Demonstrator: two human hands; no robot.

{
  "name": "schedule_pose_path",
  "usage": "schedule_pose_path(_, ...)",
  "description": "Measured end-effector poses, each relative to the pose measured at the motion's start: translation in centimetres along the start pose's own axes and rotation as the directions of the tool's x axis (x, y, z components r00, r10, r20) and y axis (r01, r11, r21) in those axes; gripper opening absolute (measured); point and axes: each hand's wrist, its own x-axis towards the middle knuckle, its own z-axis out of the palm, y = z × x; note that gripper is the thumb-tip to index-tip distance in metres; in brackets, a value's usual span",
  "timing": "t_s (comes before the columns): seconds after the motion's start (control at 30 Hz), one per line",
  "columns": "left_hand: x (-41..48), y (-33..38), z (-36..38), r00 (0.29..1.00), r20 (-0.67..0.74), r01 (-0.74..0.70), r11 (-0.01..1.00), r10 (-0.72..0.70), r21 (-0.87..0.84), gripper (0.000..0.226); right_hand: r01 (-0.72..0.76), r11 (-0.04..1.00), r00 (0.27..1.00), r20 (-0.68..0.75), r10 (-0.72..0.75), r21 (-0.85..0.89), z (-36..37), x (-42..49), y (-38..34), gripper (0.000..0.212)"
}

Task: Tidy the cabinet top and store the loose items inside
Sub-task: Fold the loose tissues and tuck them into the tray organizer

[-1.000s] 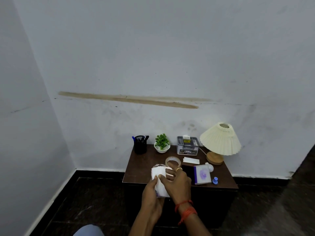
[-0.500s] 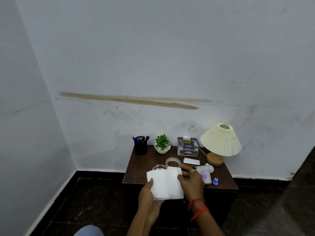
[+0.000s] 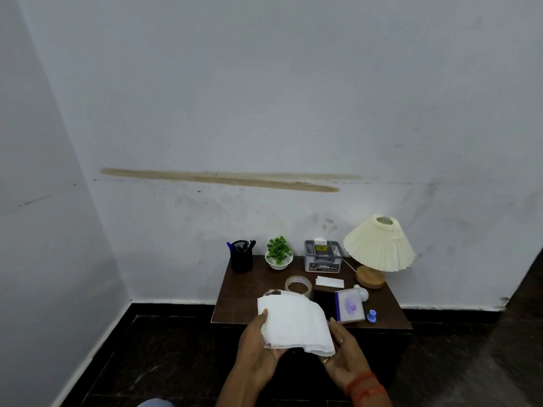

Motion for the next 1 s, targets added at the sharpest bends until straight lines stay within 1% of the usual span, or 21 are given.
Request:
schedule_pose_path(0.2, -0.2, -0.1, -0.2, 1.000, 0.001, 0.003, 1.000, -0.003, -0.006, 0.022, -0.044, 0.999, 0.999, 0.030, 0.045, -0.017, 0.6, -0.1, 0.7, 0.037)
schedule_pose_path(0.27, -0.1, -0.2, -0.4, 1.000, -0.009, -0.010, 1.000, 0.010, 0.005, 0.023, -0.012, 0.997, 1.000, 0.012, 0.013, -0.079, 0.9, 0.2, 0.7, 0.039)
schedule_pose_path(0.33, 0.2, -0.3, -0.6, 0.999, -0.024, -0.022, 0.999, 0.023, 0.033, 0.024, 0.034, 0.989, 0.999, 0.040, -0.028, -0.145, 1.5, 0.0, 0.6, 0.043)
schedule_pose_path(0.4, 0.3, -0.4, -0.8, 0.999, -0.027, -0.032, 0.998, 0.034, 0.052, 0.024, 0.065, 0.983, 0.997, 0.051, -0.057, -0.173, 2.1, -0.1, 0.3, 0.049)
schedule_pose_path(0.47, 0.4, -0.7, -1.2, 0.999, -0.028, -0.031, 0.997, 0.033, 0.076, 0.026, 0.090, 0.976, 0.995, 0.070, -0.078, -0.200, 2.6, -0.2, 0.2, 0.049)
schedule_pose_path(0.5, 0.4, -0.9, -1.3, 0.999, -0.029, -0.024, 0.996, 0.027, 0.080, 0.030, 0.097, 0.971, 0.993, 0.085, -0.081, -0.219, 2.7, -0.2, 0.2, 0.047)
schedule_pose_path(0.57, 0.3, -1.1, -1.5, 0.999, -0.039, 0.004, 0.999, -0.002, 0.038, 0.045, 0.099, 0.967, 0.990, 0.124, -0.071, -0.235, 2.9, -0.3, 0.1, 0.046)
schedule_pose_path(0.6, 0.2, -1.3, -1.4, 0.999, -0.043, 0.006, 1.000, -0.005, 0.020, 0.049, 0.094, 0.967, 0.988, 0.138, -0.062, -0.239, 3.0, -0.3, 0.1, 0.046)
schedule_pose_path(0.63, 0.0, -1.4, -1.4, 0.999, -0.051, -0.002, 1.000, 0.003, 0.018, 0.047, 0.093, 0.966, 0.986, 0.155, -0.056, -0.240, 3.0, -0.2, 0.1, 0.046)
schedule_pose_path(0.7, 0.0, -1.7, -1.6, 0.996, -0.083, -0.021, 0.999, 0.025, 0.040, 0.037, 0.092, 0.966, 0.985, 0.167, -0.052, -0.243, 3.1, -0.1, 0.2, 0.044)
schedule_pose_path(0.77, 0.2, -1.7, -1.8, 0.995, -0.103, -0.014, 0.999, 0.019, 0.046, 0.037, 0.095, 0.969, 0.983, 0.177, -0.055, -0.229, 2.9, 0.0, 0.3, 0.044)
schedule_pose_path(0.87, 0.4, -1.4, -1.9, 0.991, -0.130, -0.009, 0.998, 0.016, 0.061, 0.039, 0.082, 0.977, 0.986, 0.159, -0.051, -0.197, 2.3, 0.2, 0.3, 0.040)
schedule_pose_path(0.93, 0.6, -1.5, -2.0, 0.984, -0.169, -0.031, 0.996, 0.045, 0.083, 0.036, 0.087, 0.981, 0.992, 0.106, -0.069, -0.173, 2.0, 0.5, 0.4, 0.041)
schedule_pose_path(1.0, 0.7, -1.6, -2.1, 0.975, -0.203, -0.065, 0.991, 0.087, 0.116, 0.034, 0.121, 0.975, 0.993, 0.037, -0.116, -0.188, 1.7, 0.8, 0.5, 0.040)
